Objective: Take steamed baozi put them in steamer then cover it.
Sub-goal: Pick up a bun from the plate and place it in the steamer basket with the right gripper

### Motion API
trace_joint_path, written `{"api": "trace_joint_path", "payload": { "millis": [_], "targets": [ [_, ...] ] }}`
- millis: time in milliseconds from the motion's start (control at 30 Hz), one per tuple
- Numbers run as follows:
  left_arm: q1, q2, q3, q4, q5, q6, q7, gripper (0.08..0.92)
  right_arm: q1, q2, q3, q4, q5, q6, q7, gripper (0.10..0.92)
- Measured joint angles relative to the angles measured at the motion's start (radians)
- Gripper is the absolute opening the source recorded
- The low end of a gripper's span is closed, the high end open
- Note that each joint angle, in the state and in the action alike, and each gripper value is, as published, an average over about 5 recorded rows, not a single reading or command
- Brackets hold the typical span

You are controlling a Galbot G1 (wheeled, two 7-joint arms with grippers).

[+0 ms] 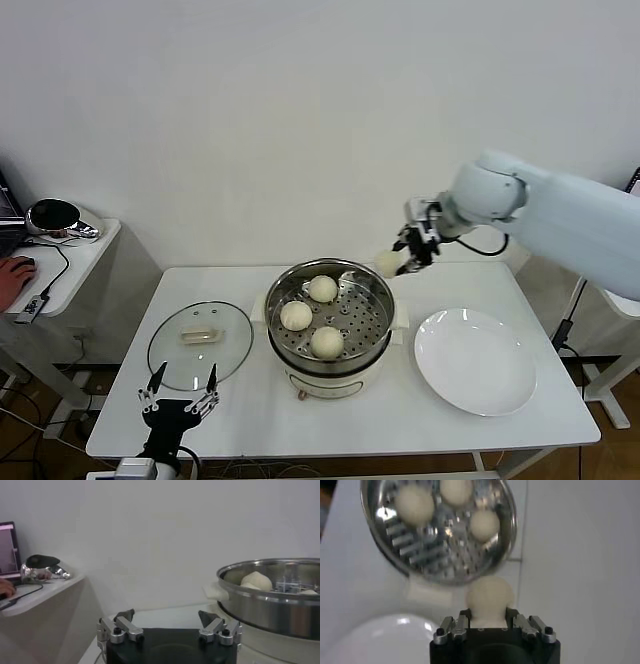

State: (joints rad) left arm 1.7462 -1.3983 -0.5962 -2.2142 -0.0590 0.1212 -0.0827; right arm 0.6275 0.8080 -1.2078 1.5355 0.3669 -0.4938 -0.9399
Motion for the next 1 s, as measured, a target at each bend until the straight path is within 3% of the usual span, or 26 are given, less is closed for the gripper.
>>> {"api": "trace_joint_path", "payload": {
  "millis": [700,1000],
  "targets": [
    [-0.004,-0.008,-0.007,0.006,-0.005,-0.001,0.0,0.823,-0.146,0.181,-0.059,-0.106,0.04,-0.133,0.114,0.48],
    [-0.002,-0.01,-0.008,0.006,-0.005,-0.002,0.0,0.823,-0.175,0.186,-0.054,-0.118,0.011,-0.145,0.123,0.705]
  ]
}}
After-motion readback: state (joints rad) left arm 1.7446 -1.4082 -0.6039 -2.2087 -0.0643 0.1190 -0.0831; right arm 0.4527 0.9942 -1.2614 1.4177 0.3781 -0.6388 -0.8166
